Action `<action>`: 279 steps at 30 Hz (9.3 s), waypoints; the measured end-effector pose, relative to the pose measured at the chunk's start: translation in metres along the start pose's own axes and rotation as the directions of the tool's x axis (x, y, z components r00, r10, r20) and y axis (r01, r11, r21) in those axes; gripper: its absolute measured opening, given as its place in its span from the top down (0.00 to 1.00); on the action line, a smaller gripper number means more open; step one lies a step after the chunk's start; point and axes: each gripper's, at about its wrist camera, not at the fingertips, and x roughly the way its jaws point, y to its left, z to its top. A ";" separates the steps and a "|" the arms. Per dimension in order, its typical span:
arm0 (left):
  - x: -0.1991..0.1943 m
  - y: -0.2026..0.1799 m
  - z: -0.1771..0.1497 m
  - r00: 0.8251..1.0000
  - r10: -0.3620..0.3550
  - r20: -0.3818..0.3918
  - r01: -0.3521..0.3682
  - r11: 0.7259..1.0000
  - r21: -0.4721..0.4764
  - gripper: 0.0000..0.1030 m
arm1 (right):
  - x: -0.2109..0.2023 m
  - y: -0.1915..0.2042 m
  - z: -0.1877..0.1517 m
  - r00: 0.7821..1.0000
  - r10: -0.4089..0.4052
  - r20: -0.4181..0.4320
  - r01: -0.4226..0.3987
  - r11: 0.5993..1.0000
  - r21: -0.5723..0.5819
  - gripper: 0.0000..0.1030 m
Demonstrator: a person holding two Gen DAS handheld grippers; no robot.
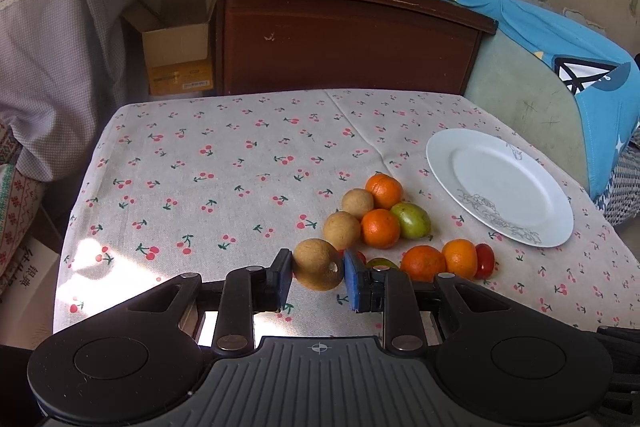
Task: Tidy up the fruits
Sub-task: 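Carry the orange in the right tool onto the plate while the left tool places the kiwi, then grasp a red cherry tomato with the right tool while the left tool grasps a green lime, then lower the tomato onto the plate with the right tool while the left tool places the lime, then grasp an orange with the right tool while the left tool grasps a red cherry tomato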
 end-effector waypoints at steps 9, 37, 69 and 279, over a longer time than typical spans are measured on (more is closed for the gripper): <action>0.008 -0.030 0.019 0.994 -0.107 -0.007 0.107 0.994 0.003 0.76 | -0.004 -0.030 0.033 0.995 -0.084 0.050 0.085 0.996 -0.010 0.72; 0.086 -0.100 0.044 0.963 -0.258 -0.082 0.265 0.959 0.099 0.74 | 0.023 -0.105 0.064 0.981 -0.181 0.074 0.161 0.962 0.219 0.69; 0.006 -0.032 0.029 0.999 -0.049 -0.007 0.048 0.998 -0.044 0.42 | 0.006 -0.084 0.054 0.993 -0.061 0.100 0.048 0.991 0.128 0.68; 0.030 -0.023 -0.012 1.000 -0.019 -0.013 0.020 0.995 0.098 0.75 | 0.055 -0.034 0.034 0.991 0.126 0.049 -0.128 0.991 0.048 0.69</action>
